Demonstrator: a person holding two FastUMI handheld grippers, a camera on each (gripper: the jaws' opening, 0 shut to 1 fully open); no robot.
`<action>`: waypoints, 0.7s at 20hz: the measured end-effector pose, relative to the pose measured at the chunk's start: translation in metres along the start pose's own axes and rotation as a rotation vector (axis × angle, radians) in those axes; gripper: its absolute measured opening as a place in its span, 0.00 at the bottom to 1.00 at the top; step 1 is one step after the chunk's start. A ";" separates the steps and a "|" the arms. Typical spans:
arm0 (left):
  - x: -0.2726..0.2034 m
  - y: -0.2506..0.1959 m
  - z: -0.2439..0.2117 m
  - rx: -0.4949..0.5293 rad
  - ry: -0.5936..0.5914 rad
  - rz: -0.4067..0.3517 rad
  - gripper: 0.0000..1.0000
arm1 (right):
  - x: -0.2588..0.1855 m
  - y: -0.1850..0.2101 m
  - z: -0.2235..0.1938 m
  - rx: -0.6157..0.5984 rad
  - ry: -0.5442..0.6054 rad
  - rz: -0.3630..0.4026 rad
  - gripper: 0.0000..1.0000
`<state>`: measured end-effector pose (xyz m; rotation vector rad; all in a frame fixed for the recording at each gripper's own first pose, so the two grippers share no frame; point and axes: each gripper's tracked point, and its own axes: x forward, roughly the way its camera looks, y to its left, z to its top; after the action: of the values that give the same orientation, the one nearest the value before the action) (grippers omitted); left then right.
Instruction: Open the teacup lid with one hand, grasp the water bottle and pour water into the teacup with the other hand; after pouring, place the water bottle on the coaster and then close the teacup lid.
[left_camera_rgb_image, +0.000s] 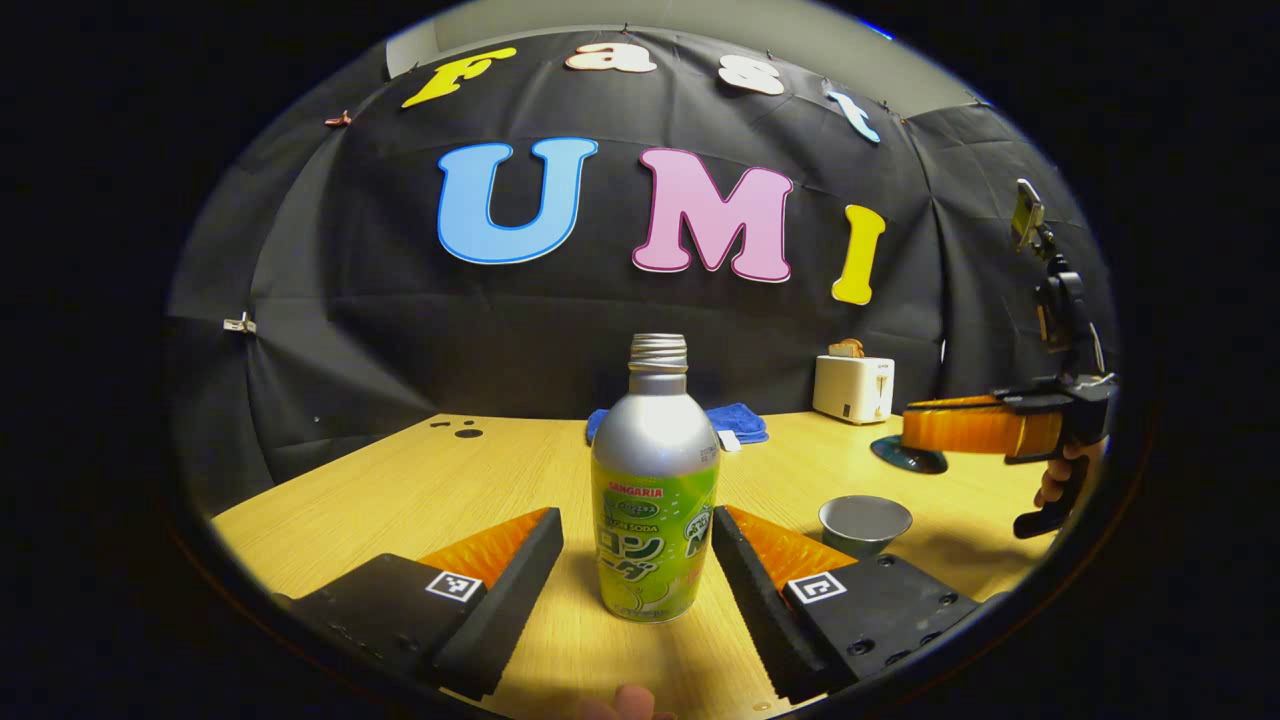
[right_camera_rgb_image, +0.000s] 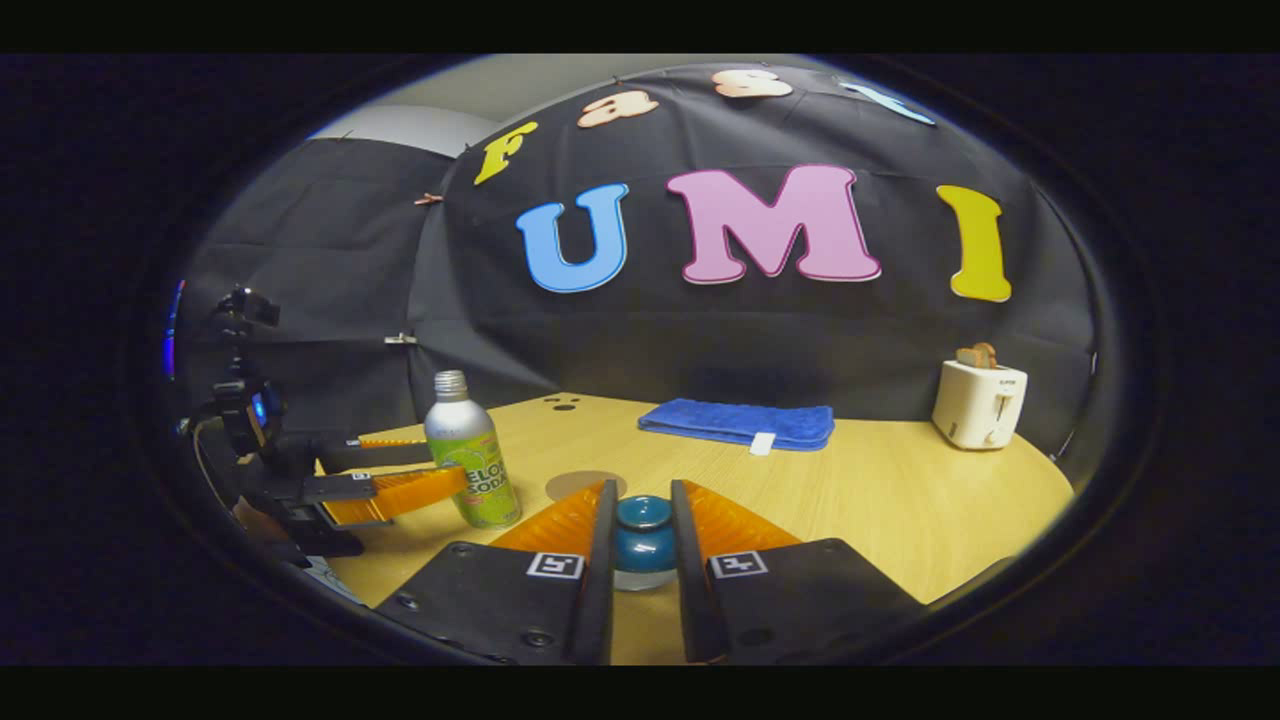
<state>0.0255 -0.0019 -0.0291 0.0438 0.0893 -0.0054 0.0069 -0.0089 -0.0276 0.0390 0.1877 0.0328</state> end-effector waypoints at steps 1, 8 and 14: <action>0.004 0.000 0.000 0.007 0.001 0.004 0.95 | -0.003 -0.004 0.003 0.000 -0.011 -0.007 0.31; 0.026 -0.007 0.003 0.034 -0.016 -0.006 0.95 | -0.016 -0.028 0.009 0.023 -0.024 -0.038 0.31; 0.031 -0.008 0.005 0.069 -0.028 0.003 0.82 | -0.025 -0.046 0.015 0.035 -0.041 -0.074 0.31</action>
<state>0.0570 -0.0100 -0.0276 0.1123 0.0607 -0.0062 -0.0133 -0.0559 -0.0101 0.0678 0.1490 -0.0456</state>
